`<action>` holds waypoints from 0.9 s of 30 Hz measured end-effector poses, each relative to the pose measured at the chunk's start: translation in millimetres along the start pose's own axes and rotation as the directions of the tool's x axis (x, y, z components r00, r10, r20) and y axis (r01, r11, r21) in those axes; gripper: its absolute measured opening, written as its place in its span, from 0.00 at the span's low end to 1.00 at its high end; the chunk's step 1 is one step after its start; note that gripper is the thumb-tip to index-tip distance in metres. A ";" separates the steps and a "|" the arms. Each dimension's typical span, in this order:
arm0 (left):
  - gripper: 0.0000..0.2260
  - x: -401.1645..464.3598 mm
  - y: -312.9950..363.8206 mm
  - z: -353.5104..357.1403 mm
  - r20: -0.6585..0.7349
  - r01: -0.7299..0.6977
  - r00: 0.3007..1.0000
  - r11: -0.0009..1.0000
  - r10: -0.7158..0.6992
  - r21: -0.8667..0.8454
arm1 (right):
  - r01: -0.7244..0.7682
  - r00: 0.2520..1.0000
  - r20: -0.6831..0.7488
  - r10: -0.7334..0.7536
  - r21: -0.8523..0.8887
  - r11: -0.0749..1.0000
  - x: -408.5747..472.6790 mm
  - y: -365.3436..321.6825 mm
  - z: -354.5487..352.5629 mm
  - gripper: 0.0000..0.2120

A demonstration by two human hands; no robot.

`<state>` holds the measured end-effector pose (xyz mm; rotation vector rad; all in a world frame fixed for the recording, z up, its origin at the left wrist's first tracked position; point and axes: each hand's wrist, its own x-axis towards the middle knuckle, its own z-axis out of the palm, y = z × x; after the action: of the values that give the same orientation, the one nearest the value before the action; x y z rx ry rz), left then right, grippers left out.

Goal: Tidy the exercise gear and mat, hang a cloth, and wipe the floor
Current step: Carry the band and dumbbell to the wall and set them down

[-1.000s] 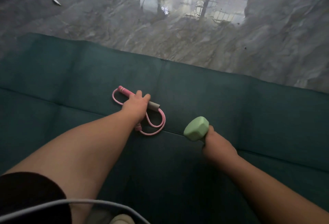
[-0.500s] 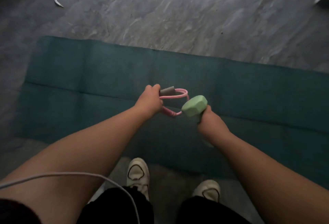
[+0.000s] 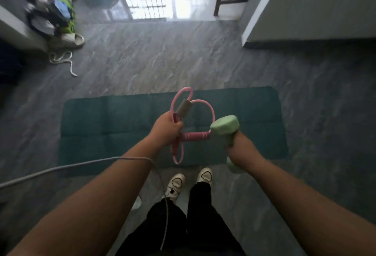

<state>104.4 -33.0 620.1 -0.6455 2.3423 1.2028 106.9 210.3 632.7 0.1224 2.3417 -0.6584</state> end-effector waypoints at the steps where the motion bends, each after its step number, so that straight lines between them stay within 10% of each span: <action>1: 0.03 -14.5 18.6 -4.0 0.028 -0.028 0.999 0.999 0.028 -0.021 | 0.001 1.000 -0.023 -0.001 0.013 1.000 -21.5 2.2 -13.9 0.19; 13: 0.08 -115.3 164.8 52.3 0.389 -0.369 0.854 0.929 0.346 -0.017 | -0.183 0.831 -0.399 0.388 0.462 0.868 -211.6 79.2 -55.3 0.19; 27: 0.10 -239.2 273.6 265.0 0.698 -0.633 0.562 0.774 0.443 0.019 | -0.268 0.516 -0.398 0.759 0.766 0.584 -367.4 265.1 -66.8 0.20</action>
<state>179.9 378.1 786.3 0.6077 2.0213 1.0525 413.8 506.1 800.2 1.6688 2.3784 -1.1651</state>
